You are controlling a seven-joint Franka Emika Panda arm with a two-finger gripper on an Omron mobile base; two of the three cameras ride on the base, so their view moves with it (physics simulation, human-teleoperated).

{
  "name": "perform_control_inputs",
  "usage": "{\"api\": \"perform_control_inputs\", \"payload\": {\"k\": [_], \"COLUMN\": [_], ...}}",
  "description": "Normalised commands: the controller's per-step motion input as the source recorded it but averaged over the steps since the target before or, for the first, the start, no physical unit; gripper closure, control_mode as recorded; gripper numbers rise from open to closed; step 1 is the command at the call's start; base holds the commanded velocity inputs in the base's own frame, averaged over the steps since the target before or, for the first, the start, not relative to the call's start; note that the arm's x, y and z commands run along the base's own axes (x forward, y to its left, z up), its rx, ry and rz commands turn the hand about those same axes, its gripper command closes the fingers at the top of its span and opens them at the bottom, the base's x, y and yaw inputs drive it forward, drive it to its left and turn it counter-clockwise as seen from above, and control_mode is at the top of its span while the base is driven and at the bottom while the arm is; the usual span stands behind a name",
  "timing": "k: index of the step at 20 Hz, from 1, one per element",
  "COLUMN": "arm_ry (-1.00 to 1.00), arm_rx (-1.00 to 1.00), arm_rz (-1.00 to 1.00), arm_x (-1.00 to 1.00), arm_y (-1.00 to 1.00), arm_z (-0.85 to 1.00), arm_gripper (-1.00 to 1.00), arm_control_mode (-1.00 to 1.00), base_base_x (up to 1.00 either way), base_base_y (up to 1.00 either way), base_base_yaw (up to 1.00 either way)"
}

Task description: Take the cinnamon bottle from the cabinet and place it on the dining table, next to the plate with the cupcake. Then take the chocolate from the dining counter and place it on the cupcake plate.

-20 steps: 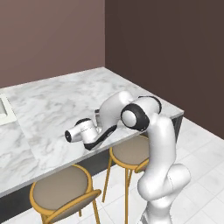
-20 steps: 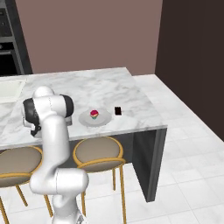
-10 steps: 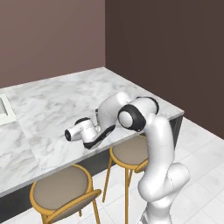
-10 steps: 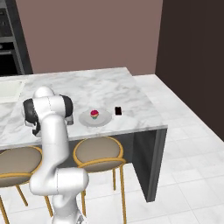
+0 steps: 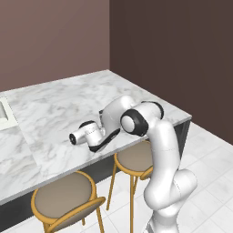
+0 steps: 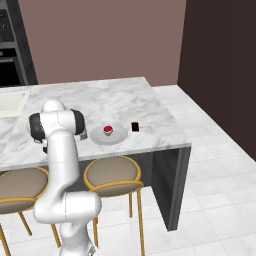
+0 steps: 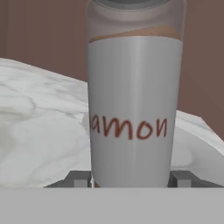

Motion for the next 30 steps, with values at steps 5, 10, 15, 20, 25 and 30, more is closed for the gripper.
{"api": "perform_control_inputs", "payload": {"k": [5,10,15,20,25,30], "arm_ry": [-0.07,-0.03,-0.04,-0.03,-0.02,-0.01], "arm_rx": [0.08,0.12,0.13,0.09,0.02,0.00], "arm_rz": [0.01,0.01,0.00,0.00,0.00,0.00], "arm_x": [0.11,0.01,0.00,0.01,-0.02,0.00], "arm_y": [-0.02,0.00,0.00,0.01,0.10,0.16], "arm_z": [-0.25,-0.34,-0.37,-0.34,-0.47,-0.49], "arm_gripper": [1.00,1.00,1.00,1.00,1.00,-1.00], "arm_control_mode": [-1.00,-1.00,-1.00,-1.00,-1.00,-1.00], "base_base_x": [0.00,0.00,0.00,0.00,0.00,0.00], "base_base_y": [0.00,0.00,0.00,0.00,0.00,0.00], "base_base_yaw": [0.00,0.00,0.00,0.00,0.00,0.00]}}
